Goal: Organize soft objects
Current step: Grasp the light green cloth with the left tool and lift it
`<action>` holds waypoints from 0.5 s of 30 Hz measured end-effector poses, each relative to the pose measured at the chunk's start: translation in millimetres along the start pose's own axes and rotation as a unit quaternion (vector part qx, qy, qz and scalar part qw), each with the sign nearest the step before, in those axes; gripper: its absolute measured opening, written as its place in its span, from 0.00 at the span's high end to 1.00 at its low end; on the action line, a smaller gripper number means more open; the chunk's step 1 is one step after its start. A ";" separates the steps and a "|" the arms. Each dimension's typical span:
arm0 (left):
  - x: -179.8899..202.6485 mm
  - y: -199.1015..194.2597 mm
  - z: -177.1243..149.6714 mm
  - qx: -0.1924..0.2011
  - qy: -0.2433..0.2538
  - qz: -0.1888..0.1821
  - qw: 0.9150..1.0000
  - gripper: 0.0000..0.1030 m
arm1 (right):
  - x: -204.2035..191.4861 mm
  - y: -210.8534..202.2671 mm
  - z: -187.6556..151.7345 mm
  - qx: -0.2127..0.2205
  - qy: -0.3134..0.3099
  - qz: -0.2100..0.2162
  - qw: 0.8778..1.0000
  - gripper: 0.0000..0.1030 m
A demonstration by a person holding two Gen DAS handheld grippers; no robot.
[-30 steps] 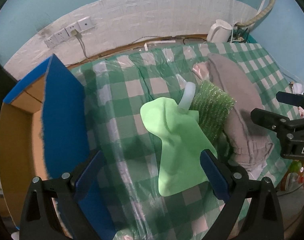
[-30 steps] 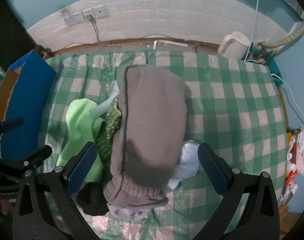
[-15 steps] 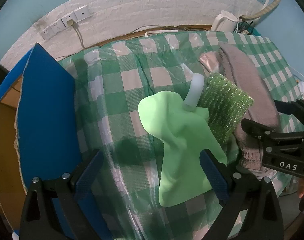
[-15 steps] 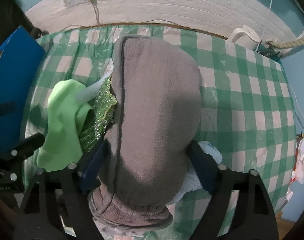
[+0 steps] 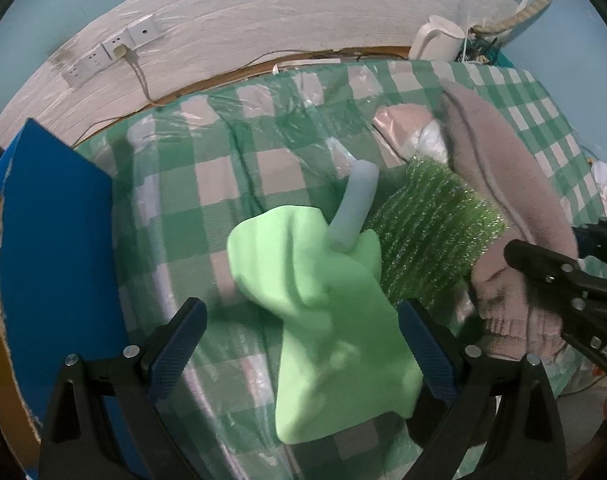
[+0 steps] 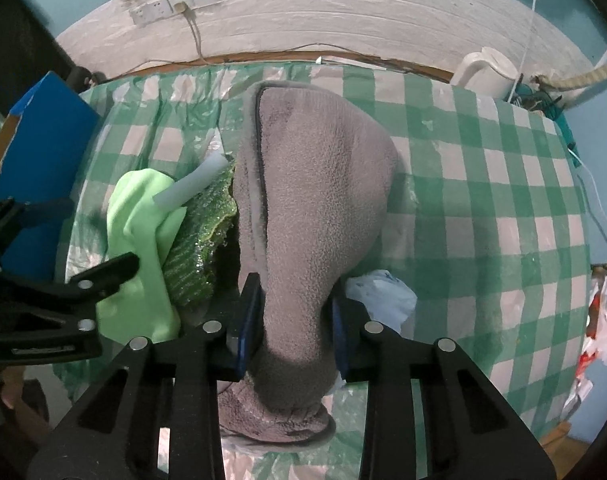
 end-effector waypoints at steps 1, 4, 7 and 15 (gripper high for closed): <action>2.0 3.0 0.1 -0.003 0.001 0.002 1.000 0.06 | 0.5 -0.4 -0.5 0.000 0.001 0.001 1.000 0.71; 6.3 11.3 0.5 -0.012 0.002 0.006 1.000 0.06 | 0.3 -0.7 -2.3 0.000 -0.001 0.005 1.000 0.71; 7.8 20.1 -0.8 -0.022 0.003 0.014 1.000 0.06 | 4.1 -1.7 -3.4 0.002 0.001 0.006 1.000 0.71; -0.5 25.2 -3.9 -0.004 0.019 0.043 0.999 0.57 | 13.8 -13.4 -3.6 0.014 0.012 0.000 1.000 0.71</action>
Point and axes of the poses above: each gripper's, at about its wrist camera, not at the fingertips, and y roughly the way its jaws point, x to its right, z to its top, the point moved 10 cm from there along y, roughly the way its jaws point, and after that the axes turned 13 degrees about -y, right-handed, at the moved point
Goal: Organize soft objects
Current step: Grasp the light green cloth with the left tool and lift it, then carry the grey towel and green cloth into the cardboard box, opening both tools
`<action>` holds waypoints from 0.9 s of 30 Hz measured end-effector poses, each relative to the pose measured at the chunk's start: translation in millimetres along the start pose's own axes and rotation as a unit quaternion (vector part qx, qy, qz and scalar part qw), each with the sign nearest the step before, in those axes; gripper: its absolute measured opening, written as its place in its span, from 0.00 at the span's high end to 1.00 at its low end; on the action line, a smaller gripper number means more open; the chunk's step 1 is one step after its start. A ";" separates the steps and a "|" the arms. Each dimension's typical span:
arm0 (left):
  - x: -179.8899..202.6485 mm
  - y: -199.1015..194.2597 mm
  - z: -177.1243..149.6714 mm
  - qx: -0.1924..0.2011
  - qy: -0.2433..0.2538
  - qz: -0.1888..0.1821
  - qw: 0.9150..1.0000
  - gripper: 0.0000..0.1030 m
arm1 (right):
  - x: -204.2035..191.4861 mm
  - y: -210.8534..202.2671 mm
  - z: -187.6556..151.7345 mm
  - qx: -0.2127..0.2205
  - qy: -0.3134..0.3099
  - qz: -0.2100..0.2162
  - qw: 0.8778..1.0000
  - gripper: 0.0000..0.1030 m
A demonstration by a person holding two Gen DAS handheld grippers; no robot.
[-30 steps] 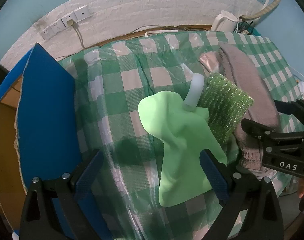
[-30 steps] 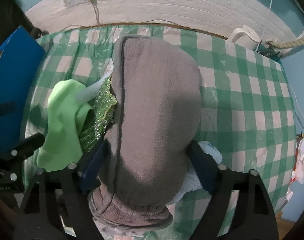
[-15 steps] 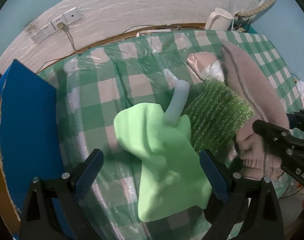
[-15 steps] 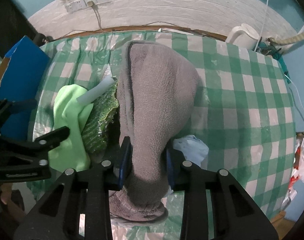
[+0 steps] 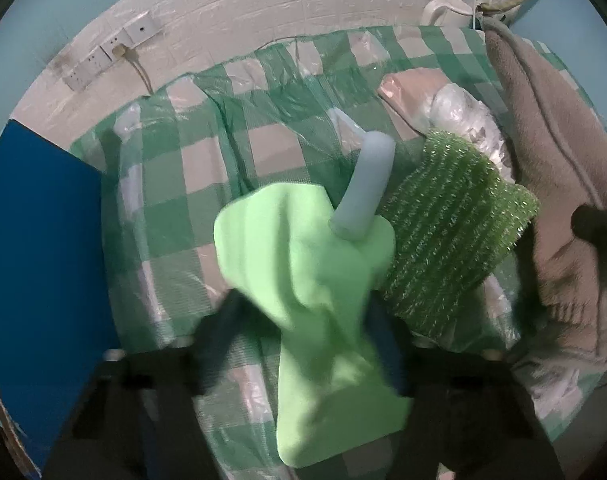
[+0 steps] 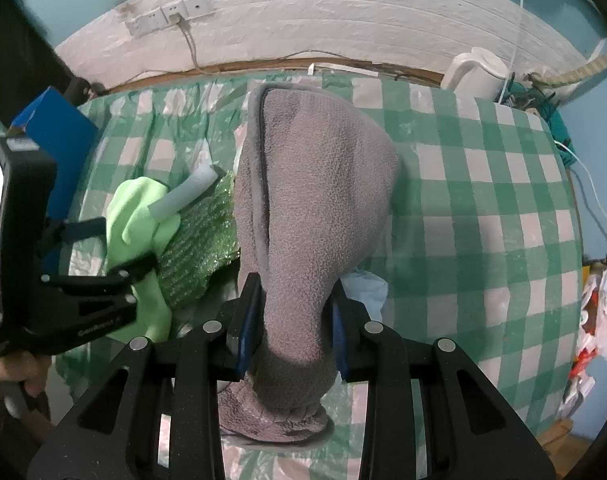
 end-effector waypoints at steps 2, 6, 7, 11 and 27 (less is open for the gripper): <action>-1.8 -1.6 -0.7 0.002 -0.001 -0.003 1.000 0.70 | 0.9 -3.2 0.8 0.003 0.003 0.001 1.000 0.71; -4.2 -2.2 -3.9 -0.009 -0.008 -0.024 1.000 0.88 | 0.6 -7.9 2.1 0.008 0.003 0.002 1.000 0.71; -3.1 -3.1 -6.1 -0.008 -0.006 -0.024 1.000 0.89 | 0.1 -9.5 2.6 0.009 0.002 0.002 1.000 0.71; -4.9 -9.5 -11.5 -0.003 -0.001 -0.029 1.000 0.91 | 1.5 -16.9 4.5 0.015 0.000 -0.001 1.000 0.71; -22.8 -67.3 -10.1 0.051 0.004 -0.038 0.998 0.92 | -13.7 -50.7 13.1 0.040 -0.026 -0.017 0.999 0.71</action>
Point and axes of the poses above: each gripper's, at about its wrist camera, not at the fingertips, and y roughly the way its jaws point, x to its right, z to its top, the point moved 10 cm from there along y, roughly the way its jaws point, and after that the axes turned 13 degrees about -y, right-handed, at the moved point
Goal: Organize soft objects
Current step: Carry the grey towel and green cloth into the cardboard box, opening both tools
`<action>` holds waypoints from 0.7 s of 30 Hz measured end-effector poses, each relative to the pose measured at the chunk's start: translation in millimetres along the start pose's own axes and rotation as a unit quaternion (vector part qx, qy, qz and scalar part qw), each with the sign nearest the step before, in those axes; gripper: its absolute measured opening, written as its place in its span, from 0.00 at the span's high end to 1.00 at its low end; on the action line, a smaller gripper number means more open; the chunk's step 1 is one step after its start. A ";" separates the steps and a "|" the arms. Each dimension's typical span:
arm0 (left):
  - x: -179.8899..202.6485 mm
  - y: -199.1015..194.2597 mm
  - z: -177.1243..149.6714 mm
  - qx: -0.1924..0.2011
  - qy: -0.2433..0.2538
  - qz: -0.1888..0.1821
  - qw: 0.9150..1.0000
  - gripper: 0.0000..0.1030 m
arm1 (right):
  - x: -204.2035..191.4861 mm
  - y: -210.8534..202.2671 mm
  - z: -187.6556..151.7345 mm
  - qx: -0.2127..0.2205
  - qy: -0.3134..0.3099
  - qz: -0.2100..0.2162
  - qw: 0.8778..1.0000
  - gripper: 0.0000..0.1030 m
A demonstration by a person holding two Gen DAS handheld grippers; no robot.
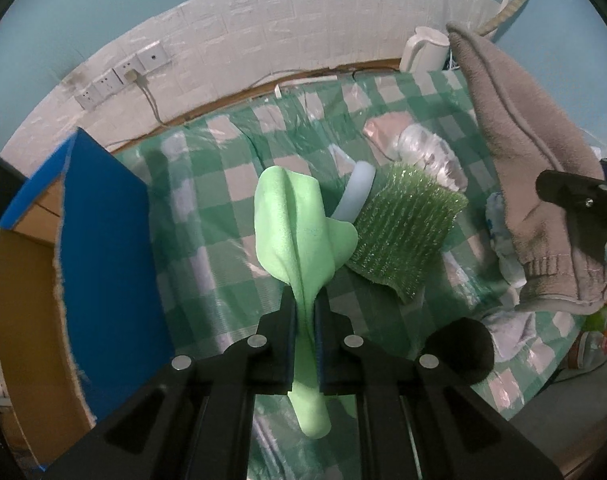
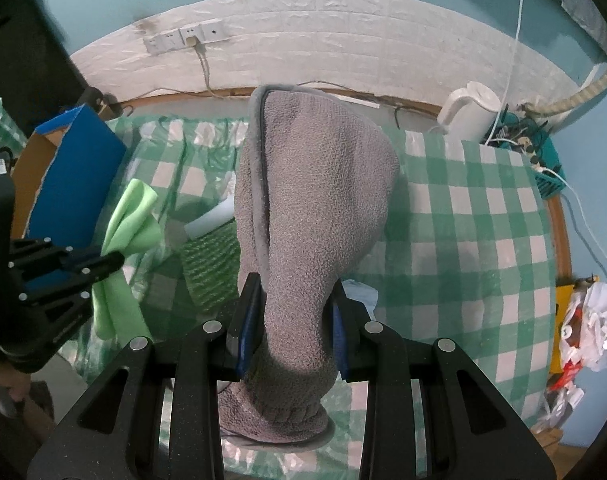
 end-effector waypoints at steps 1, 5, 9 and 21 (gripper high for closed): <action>5.1 -8.5 -6.8 0.003 -0.001 0.001 1.000 0.92 | -2.1 -1.9 0.6 0.001 -0.002 0.000 1.000 0.71; -1.3 -27.1 -9.2 0.017 -0.003 0.003 1.000 0.92 | -10.2 -9.9 4.9 0.005 -0.009 -0.002 1.000 0.71; -11.1 -43.5 -8.0 0.035 -0.003 0.008 0.999 0.92 | -20.1 -16.9 10.1 0.010 -0.018 -0.003 1.000 0.71; -55.7 -91.6 -4.1 0.086 -0.016 0.022 0.996 0.92 | -65.7 -31.2 32.9 0.021 -0.059 0.002 0.998 0.71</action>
Point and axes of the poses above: each gripper's, at about its wrist camera, not at the fingertips, and y roughly the way its jaws point, x to its right, z to its top, the point moved 10 cm from there along y, roughly the way its jaws point, and after that the axes turned 13 degrees about -y, right-handed, at the moved point
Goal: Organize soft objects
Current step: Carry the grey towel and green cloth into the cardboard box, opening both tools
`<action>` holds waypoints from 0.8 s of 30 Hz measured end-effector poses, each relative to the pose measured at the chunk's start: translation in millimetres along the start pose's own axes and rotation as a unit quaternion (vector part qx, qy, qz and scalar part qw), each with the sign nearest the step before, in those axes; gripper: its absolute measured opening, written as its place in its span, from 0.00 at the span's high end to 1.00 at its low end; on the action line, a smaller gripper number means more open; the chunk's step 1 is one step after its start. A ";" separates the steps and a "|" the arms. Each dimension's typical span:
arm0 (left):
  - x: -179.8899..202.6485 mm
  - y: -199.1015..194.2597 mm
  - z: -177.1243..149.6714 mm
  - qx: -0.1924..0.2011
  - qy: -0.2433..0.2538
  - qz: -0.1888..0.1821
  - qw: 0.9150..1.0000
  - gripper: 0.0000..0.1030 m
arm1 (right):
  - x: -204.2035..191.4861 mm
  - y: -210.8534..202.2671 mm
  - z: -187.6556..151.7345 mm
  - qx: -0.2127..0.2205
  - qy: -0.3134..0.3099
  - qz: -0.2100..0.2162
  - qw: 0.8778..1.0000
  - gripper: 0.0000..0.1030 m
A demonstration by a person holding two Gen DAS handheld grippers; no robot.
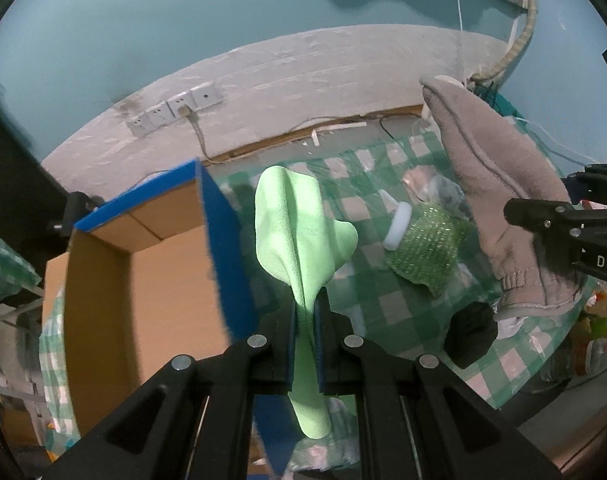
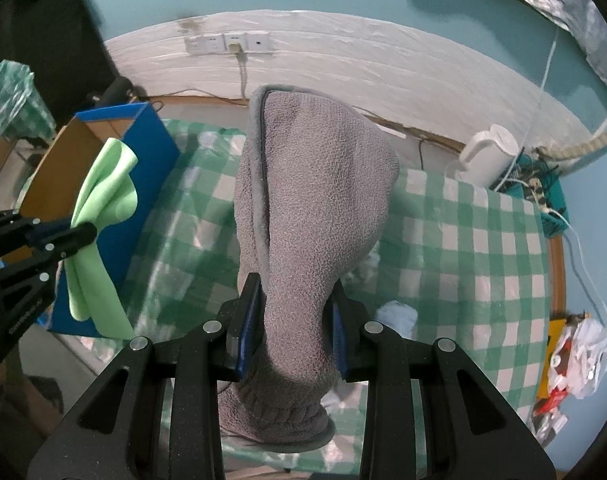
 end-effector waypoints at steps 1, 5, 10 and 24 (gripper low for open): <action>-5.3 -3.1 0.9 0.004 -0.002 0.003 1.000 0.92 | -4.1 -1.5 3.5 0.001 -0.004 0.001 1.000 0.71; -25.2 -13.0 2.8 0.015 -0.012 0.007 1.000 0.92 | -20.8 -6.6 16.9 0.007 -0.019 0.005 1.000 0.71; -51.2 -25.5 5.8 0.033 -0.026 0.016 0.999 0.92 | -47.9 -10.0 38.5 0.014 -0.039 0.013 0.999 0.71; -132.8 -31.4 -2.2 0.046 -0.075 0.048 0.995 0.92 | -124.7 -8.2 89.9 0.025 -0.084 0.042 0.995 0.71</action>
Point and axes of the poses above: each gripper's, at about its wrist camera, not at the fingertips, and y roughly the way its jaws point, x to its right, z to its top, the point moved 10 cm from there along y, roughly the way its jaws point, and after that the axes turned 13 degrees about -y, right-handed, at the moved point
